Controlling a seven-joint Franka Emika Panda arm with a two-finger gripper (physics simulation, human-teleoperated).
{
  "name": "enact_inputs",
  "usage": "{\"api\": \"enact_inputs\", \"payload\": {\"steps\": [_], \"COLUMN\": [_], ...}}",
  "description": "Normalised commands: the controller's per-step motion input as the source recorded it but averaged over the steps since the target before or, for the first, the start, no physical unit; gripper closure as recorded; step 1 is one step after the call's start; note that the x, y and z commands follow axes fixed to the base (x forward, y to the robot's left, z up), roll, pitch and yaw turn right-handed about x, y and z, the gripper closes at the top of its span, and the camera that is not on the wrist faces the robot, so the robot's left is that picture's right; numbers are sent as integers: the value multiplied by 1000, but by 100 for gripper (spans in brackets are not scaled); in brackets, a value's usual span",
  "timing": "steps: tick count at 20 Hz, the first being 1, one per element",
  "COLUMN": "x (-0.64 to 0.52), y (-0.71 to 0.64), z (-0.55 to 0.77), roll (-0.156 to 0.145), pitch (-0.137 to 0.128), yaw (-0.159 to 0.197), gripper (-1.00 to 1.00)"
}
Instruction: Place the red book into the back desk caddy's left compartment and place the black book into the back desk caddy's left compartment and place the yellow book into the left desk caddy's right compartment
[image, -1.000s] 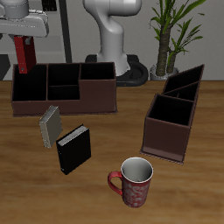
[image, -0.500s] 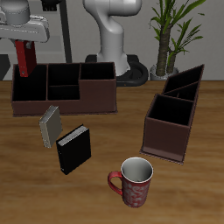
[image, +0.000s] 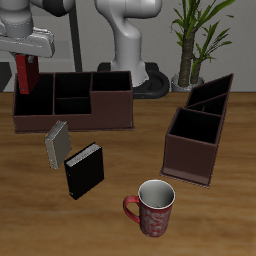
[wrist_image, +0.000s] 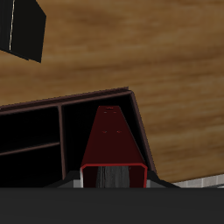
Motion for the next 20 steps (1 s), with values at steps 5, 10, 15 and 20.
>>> {"api": "enact_inputs", "payload": {"steps": [5,10,15,20], "x": [34,38,131,80], "y": [-33,9,25,23], "z": [-177,-119,-318,-153], "roll": [-13,-7,0,-14], "pitch": [30,26,74,38], "yaw": [-19,-9,-7,-6], "gripper": [100,100,100,100]}}
